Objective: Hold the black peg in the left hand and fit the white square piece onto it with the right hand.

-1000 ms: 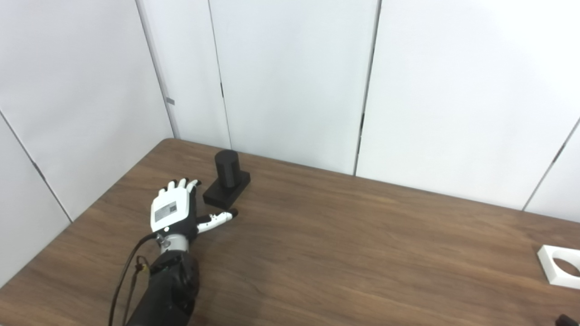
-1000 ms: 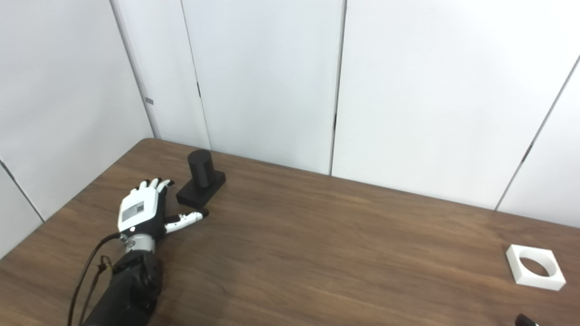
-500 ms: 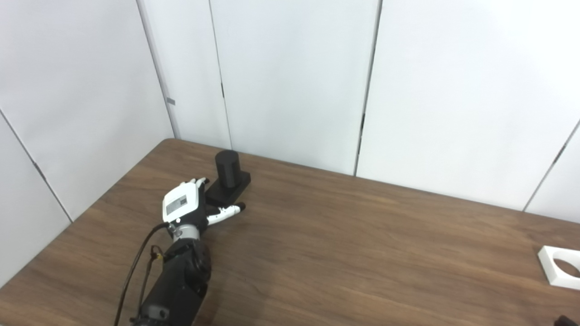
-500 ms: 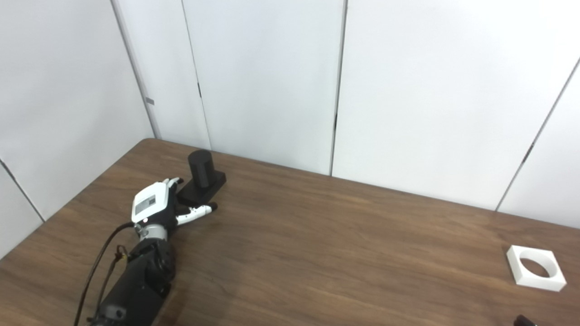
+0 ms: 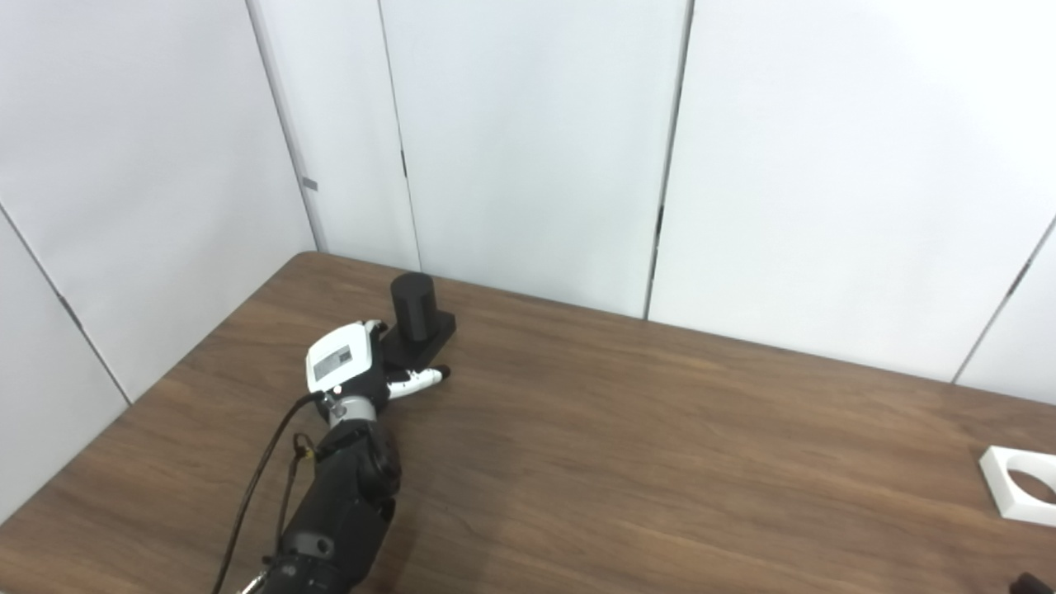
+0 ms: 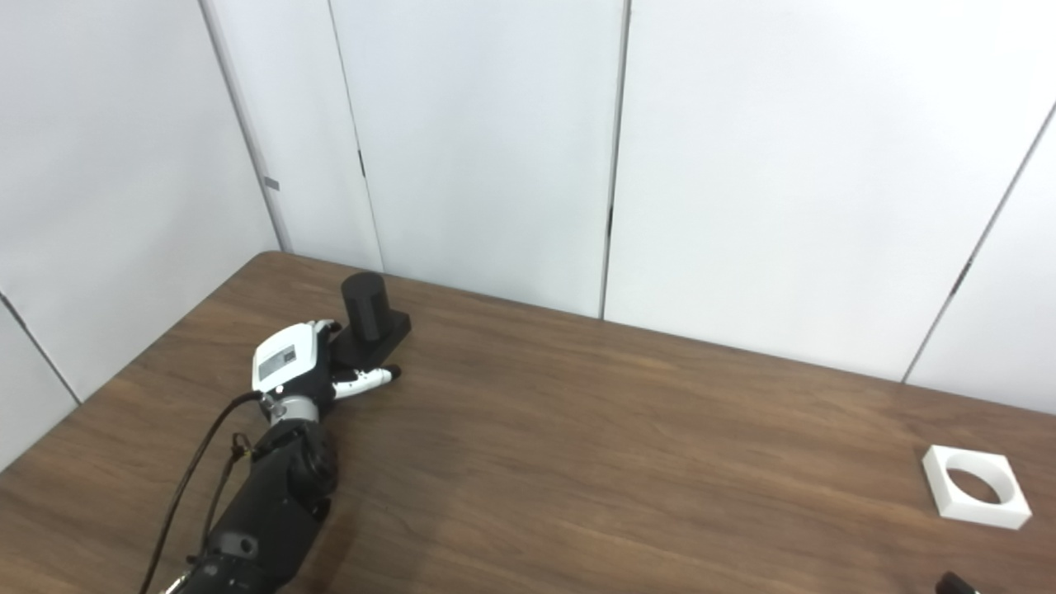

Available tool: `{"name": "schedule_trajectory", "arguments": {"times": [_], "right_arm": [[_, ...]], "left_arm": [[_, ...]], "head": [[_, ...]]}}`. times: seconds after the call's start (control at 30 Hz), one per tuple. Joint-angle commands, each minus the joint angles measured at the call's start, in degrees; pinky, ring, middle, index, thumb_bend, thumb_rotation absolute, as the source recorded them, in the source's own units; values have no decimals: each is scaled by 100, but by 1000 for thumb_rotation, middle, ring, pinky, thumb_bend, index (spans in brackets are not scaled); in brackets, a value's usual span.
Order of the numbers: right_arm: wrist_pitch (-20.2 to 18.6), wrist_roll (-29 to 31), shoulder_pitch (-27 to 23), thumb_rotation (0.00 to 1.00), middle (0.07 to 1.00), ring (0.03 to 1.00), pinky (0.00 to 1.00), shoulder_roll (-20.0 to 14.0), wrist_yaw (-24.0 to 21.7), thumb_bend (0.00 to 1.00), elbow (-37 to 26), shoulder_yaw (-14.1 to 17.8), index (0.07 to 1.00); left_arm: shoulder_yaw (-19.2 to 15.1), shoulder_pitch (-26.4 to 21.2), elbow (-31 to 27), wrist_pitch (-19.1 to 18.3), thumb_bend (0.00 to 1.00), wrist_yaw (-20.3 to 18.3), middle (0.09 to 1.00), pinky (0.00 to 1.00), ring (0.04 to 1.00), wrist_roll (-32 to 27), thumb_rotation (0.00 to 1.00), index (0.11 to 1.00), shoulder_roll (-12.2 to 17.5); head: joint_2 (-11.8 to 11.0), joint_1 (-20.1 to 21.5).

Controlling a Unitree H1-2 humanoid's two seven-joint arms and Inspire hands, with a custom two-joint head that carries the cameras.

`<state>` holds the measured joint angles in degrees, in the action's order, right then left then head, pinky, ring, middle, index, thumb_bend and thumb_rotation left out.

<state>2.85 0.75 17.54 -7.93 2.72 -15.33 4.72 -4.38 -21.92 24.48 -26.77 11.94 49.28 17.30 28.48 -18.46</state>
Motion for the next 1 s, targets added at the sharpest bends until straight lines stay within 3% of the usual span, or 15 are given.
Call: {"name": "schedule_trajectory", "arguments": {"times": [0.0,0.13,0.33,0.57,0.7,0.8,0.87,0.9,0.97], "right_arm": [[-23,15,49,1000,878,881,811,88,-60,806,-62,-27,861],[-43,-34,48,1000,876,877,812,86,-46,808,-72,-33,863],[-61,6,52,1000,866,870,795,84,-53,809,-87,-20,851],[-82,-25,56,1000,872,880,812,80,-47,803,-109,-23,858],[-100,45,55,1000,878,882,828,88,-62,804,-127,-19,863],[-47,35,54,1000,876,876,823,87,-58,802,-87,-24,865],[-25,11,56,1000,876,878,811,92,-47,798,-76,-27,863],[-37,-1,56,1000,876,879,809,95,-42,798,-88,-29,862],[-82,-1,55,1000,876,882,812,103,-37,797,-119,-30,860]], "left_arm": [[16,-359,24,-12,876,288,918,924,943,51,574,823,87],[204,-381,210,-6,878,475,911,921,939,-11,583,790,160],[593,-360,416,-14,904,729,901,898,929,418,628,763,313],[585,-358,402,-13,895,768,888,903,924,453,627,747,281],[646,-356,414,3,828,930,833,867,883,376,609,645,312],[693,-327,425,157,738,1144,790,836,845,194,493,582,362],[668,-295,429,372,664,1332,760,826,824,-1,331,521,375],[651,-274,430,510,588,1414,742,824,814,-117,203,503,381],[668,-249,448,636,524,1503,709,795,790,-247,90,485,403]], "head": [[5,-5],[5,-5],[38,0],[52,5],[66,23],[65,36],[72,45],[72,45],[72,45]]}}
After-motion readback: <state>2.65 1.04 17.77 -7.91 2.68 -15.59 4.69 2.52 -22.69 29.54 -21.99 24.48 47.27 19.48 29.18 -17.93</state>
